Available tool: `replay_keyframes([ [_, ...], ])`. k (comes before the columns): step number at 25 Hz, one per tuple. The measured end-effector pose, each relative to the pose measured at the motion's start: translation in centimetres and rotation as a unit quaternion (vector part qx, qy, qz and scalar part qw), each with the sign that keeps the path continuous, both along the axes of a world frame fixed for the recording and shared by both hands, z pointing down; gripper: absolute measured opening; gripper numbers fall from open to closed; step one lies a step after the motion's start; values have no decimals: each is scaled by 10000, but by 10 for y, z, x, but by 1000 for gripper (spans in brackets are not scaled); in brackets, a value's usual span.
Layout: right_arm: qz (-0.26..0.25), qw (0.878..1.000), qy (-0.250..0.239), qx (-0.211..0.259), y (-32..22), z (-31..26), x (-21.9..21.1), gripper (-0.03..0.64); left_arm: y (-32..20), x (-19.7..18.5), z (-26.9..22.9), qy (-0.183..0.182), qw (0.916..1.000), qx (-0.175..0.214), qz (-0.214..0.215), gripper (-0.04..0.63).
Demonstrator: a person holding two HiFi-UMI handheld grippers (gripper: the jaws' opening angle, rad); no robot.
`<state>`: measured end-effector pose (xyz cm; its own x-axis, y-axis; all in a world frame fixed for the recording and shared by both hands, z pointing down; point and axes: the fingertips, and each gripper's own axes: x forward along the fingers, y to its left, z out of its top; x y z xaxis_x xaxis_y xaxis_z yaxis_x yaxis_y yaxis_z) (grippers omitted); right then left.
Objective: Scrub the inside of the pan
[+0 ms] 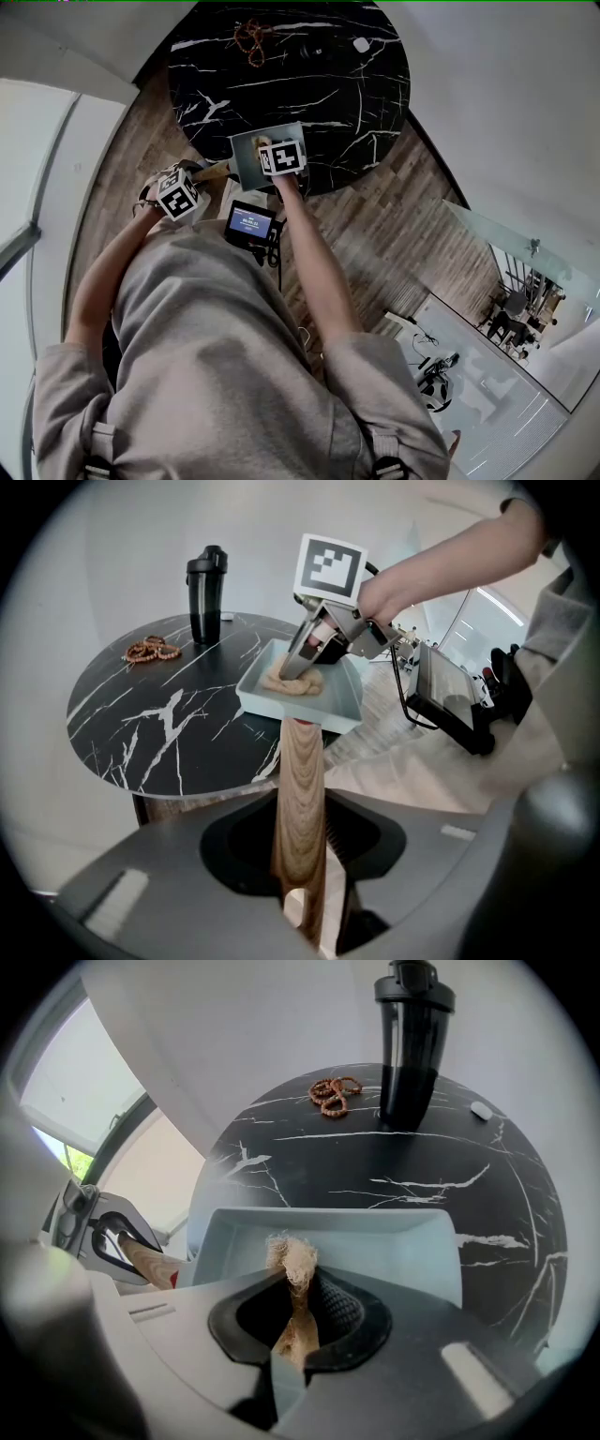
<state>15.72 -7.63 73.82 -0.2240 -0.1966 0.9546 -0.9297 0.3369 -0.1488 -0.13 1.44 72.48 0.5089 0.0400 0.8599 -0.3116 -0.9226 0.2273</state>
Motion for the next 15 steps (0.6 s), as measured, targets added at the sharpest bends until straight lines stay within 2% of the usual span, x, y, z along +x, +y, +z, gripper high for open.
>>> replay_keyframes([
  [10,-354,9988,-259,-240,10,2,-32,44,0,0,0,-1,10000,23,-17,122],
  [15,-116,9962,-688,-517,16,6,-46,51,0,0,1,-15,10000,37,-24,121],
])
